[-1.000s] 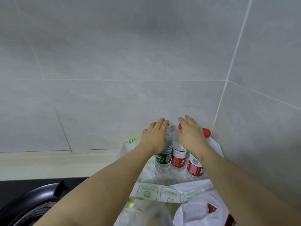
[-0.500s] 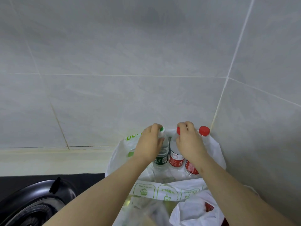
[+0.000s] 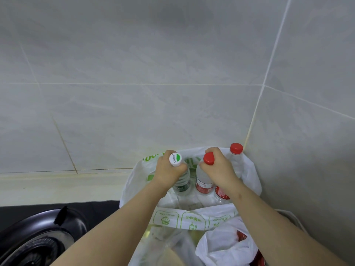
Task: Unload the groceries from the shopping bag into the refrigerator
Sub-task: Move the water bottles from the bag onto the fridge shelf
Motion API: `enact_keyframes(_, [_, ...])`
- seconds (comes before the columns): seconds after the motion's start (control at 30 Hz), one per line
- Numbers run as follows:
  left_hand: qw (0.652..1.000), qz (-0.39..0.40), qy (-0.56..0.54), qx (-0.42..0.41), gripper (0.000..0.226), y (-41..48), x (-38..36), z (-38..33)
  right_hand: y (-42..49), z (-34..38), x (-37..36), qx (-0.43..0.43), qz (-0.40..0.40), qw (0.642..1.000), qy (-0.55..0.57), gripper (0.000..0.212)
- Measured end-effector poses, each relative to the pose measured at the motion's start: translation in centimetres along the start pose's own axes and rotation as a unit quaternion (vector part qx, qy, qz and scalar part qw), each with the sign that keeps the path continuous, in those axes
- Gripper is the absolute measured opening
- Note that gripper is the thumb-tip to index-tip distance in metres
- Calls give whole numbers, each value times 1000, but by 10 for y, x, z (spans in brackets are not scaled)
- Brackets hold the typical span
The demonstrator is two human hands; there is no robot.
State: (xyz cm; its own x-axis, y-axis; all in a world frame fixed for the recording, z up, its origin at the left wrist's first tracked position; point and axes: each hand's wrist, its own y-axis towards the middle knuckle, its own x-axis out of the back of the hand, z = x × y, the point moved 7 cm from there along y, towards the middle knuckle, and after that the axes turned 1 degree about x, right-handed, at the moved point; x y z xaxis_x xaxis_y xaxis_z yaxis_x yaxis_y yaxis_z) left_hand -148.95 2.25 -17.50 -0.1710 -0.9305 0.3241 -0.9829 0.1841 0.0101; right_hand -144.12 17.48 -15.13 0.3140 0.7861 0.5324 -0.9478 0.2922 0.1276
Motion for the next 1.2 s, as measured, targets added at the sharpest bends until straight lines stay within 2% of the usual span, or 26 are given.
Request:
enact_keyframes(0.07, [999,18,-30,18,23,0,-2,3,0,-5,-3,-19,20,999,46,18])
enact_keyframes(0.17, [999,38,-18,24,25,-2,-5,3,0,-12,-9,-45,38,995,83,19])
enact_keyframes(0.27, [998,51,17,26,52,-8,-8,0,1,-12,-10,-49,36,994,93,24])
enact_keyframes(0.3, [998,51,14,33,53,-8,-9,2,1,-12,-10,-49,37,994,94,24])
enact_keyframes(0.4, [997,39,-47,51,23,-6,-4,6,1,-13,-10,-52,28,995,84,23])
enact_keyframes(0.43, [995,39,-64,64,19,-5,-3,9,1,-14,-10,-52,21,995,78,23])
enact_keyframes(0.6, [986,41,-125,103,21,-9,0,17,1,-19,-18,-56,24,995,74,22])
enact_keyframes(0.83, [978,12,-175,115,23,-12,8,24,-8,-13,-27,-74,70,983,150,22])
enact_keyframes(1.2, [968,-41,-228,100,23,-29,13,21,-20,-13,-13,-91,8,973,213,29])
